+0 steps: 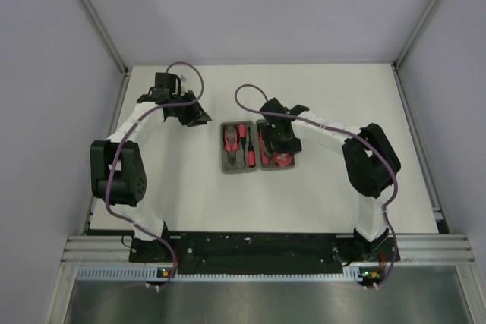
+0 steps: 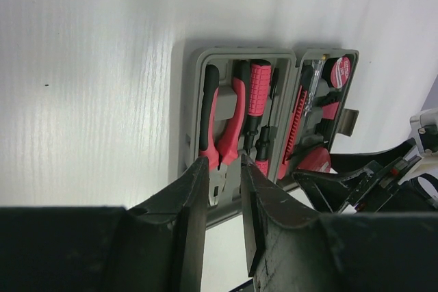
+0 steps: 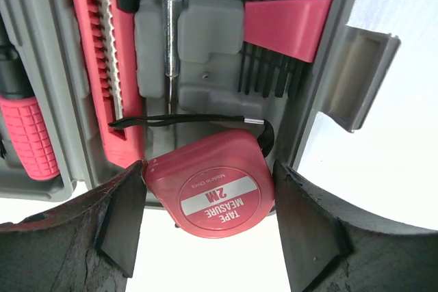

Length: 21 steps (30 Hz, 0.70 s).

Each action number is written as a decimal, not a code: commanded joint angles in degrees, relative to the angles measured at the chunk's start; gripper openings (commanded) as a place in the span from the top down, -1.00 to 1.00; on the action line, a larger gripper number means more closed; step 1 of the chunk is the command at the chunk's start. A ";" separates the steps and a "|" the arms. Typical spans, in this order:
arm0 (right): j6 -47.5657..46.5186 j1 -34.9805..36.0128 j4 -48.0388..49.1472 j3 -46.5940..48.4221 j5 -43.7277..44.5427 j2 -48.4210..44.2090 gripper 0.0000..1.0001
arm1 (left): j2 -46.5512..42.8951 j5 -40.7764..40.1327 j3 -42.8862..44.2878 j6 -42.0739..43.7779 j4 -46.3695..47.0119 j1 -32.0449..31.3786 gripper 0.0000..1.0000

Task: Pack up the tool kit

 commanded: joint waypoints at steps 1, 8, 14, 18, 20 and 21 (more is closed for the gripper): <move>3.57 0.17 3.73 -1.51 5.36 -2.86 0.48 | -1.03 0.67 -0.42 -0.12 0.78 0.25 0.41; 7.53 0.17 5.92 -4.94 8.79 -4.35 0.48 | -0.85 0.85 -0.43 -0.30 0.96 0.25 0.41; 9.47 0.87 9.53 -6.79 12.22 -5.23 0.51 | -0.76 1.02 -0.51 -0.38 0.96 0.34 0.41; 10.52 1.75 11.28 -7.31 14.94 -5.67 0.53 | -0.76 1.02 -0.43 -0.30 0.96 0.25 0.41; 10.96 1.84 12.08 -8.02 15.74 -5.84 0.54 | -0.67 0.94 -0.60 -0.30 0.87 0.25 0.41; 11.14 1.84 12.60 -8.37 16.35 -6.02 0.54 | -0.76 1.02 -0.60 -0.21 0.87 0.25 0.41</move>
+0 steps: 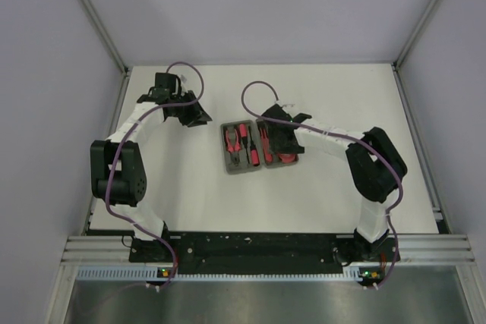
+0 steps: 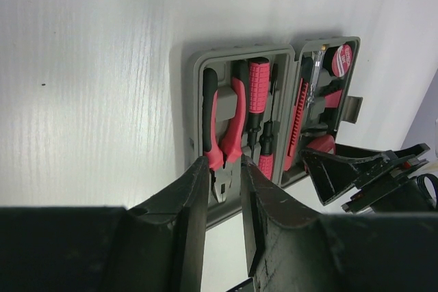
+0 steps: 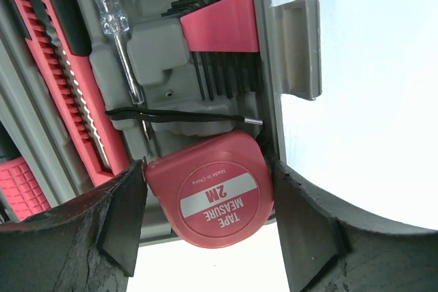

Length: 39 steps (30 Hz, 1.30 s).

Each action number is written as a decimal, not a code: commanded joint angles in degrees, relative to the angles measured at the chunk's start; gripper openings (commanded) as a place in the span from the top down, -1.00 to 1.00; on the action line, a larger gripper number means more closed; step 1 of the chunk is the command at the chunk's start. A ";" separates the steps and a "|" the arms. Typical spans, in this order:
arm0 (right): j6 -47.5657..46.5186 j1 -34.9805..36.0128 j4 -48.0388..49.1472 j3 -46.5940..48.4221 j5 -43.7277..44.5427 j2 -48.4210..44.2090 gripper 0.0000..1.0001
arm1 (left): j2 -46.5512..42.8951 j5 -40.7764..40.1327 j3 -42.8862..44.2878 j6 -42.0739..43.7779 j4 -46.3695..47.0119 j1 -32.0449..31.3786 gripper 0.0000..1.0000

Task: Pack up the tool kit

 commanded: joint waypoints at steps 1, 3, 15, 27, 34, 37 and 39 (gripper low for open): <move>2.29 0.97 4.58 -1.86 4.94 -2.87 0.54 | -0.76 0.46 -0.49 -0.30 0.87 0.25 0.41; 2.72 1.06 5.38 -2.74 5.91 -3.40 0.56 | -0.76 0.45 -0.58 -0.30 0.78 0.25 0.41; 3.08 2.29 11.88 -9.50 10.40 -5.77 0.56 | -0.32 0.98 -0.40 -0.56 0.78 0.25 0.41; 2.20 2.38 14.08 -10.48 8.99 -7.27 0.55 | -0.15 1.07 -0.49 -0.47 0.78 0.25 0.41; -0.08 2.38 15.04 -10.65 10.22 -8.59 0.58 | -0.06 1.16 -0.75 -0.38 0.78 0.25 0.41; -1.92 2.38 16.19 -11.09 11.36 -9.11 0.59 | 0.12 1.24 -0.84 -0.30 0.78 0.25 0.41; -2.98 2.38 17.41 -11.53 11.80 -9.73 0.60 | 0.20 1.25 -0.75 -0.30 0.78 0.25 0.41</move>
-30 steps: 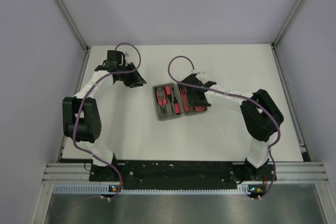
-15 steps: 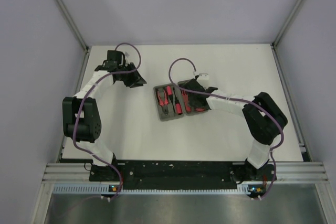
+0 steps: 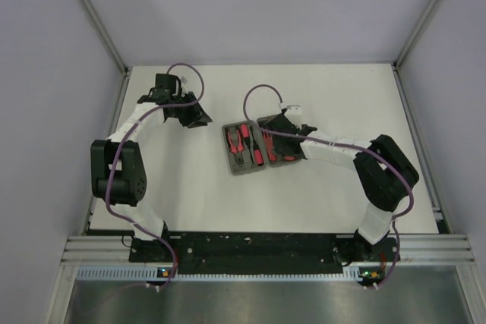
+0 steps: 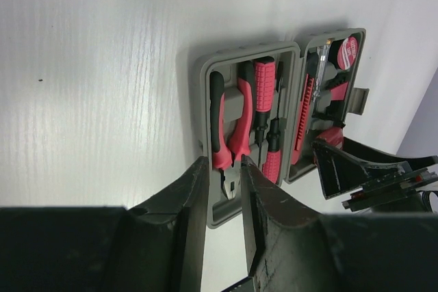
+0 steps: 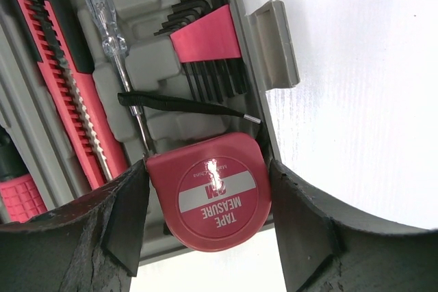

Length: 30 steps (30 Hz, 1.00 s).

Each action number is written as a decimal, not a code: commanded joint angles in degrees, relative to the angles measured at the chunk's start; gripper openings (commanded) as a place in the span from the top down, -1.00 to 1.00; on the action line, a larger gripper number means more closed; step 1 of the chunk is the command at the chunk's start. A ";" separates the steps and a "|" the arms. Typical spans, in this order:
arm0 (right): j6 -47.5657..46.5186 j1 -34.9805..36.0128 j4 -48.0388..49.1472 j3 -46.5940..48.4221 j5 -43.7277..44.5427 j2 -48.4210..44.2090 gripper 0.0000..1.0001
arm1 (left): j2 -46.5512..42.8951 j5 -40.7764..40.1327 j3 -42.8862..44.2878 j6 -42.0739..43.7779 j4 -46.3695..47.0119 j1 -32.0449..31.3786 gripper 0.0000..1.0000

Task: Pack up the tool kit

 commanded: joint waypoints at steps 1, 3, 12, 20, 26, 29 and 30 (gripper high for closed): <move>-3.60 0.43 4.26 -0.95 2.45 -4.18 0.59 | -0.01 0.83 -0.23 -0.10 0.80 0.34 0.41; -4.39 0.43 4.97 -1.48 3.59 -4.09 0.59 | 0.07 0.83 -0.23 -0.10 0.80 0.34 0.41; -6.94 0.52 8.92 -4.12 4.38 -2.69 0.56 | 0.34 0.92 -0.14 -0.01 0.71 0.25 0.41; -7.12 0.43 6.56 -3.86 2.46 -3.74 -0.05 | 0.51 0.83 -0.14 0.08 0.54 0.25 0.41; -7.73 0.43 0.93 0.01 1.14 -5.05 -0.48 | 0.43 1.44 -0.49 0.43 0.10 0.25 0.35; -9.83 0.43 -1.09 2.55 -0.88 -4.88 -0.59 | 0.16 2.58 -2.07 0.52 0.36 0.25 0.28; -10.28 0.43 -2.14 3.52 -1.41 -4.71 -0.60 | 0.16 3.55 -2.77 0.52 0.54 0.25 0.27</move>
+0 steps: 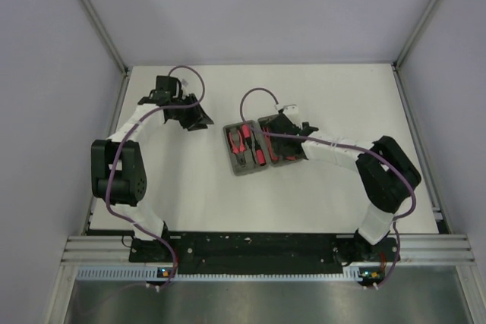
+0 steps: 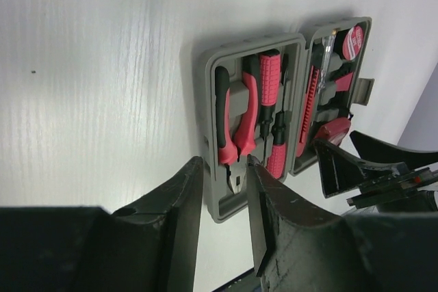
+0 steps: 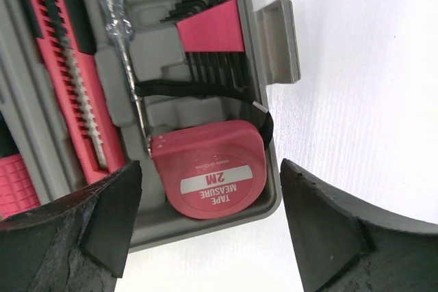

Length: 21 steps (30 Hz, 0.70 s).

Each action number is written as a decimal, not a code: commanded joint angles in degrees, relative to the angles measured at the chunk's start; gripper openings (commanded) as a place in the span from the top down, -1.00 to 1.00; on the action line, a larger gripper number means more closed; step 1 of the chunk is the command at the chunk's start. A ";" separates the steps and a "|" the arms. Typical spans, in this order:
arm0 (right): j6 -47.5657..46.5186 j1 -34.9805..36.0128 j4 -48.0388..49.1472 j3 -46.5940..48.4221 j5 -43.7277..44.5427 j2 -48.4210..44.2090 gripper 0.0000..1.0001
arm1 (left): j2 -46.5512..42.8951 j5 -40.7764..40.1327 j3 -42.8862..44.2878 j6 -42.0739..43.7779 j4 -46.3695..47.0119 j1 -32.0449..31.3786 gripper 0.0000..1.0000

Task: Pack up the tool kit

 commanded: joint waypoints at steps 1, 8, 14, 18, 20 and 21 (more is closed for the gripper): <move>-3.07 0.43 -3.90 6.06 -2.59 -3.09 -0.61 | 0.10 3.75 -3.06 0.19 1.02 0.25 0.26; -4.74 -2.02 -4.87 8.97 -10.22 -2.39 -0.42 | 0.44 10.78 -9.04 -2.01 5.94 -1.15 0.25; -9.57 -3.44 -5.57 10.72 -13.85 1.65 -0.01 | 3.26 12.72 -10.71 -3.77 7.96 -4.32 0.30; -12.82 -3.52 -7.15 11.17 -14.64 3.50 0.03 | 5.36 11.85 -10.10 -4.56 7.79 -5.73 0.32; -13.88 -3.52 -7.94 11.34 -14.64 4.29 0.06 | 6.33 10.53 -9.49 -4.65 7.00 -5.99 0.34; -14.23 -3.52 -8.64 11.52 -14.55 4.82 0.07 | 6.68 10.18 -8.96 -4.65 6.74 -6.08 0.35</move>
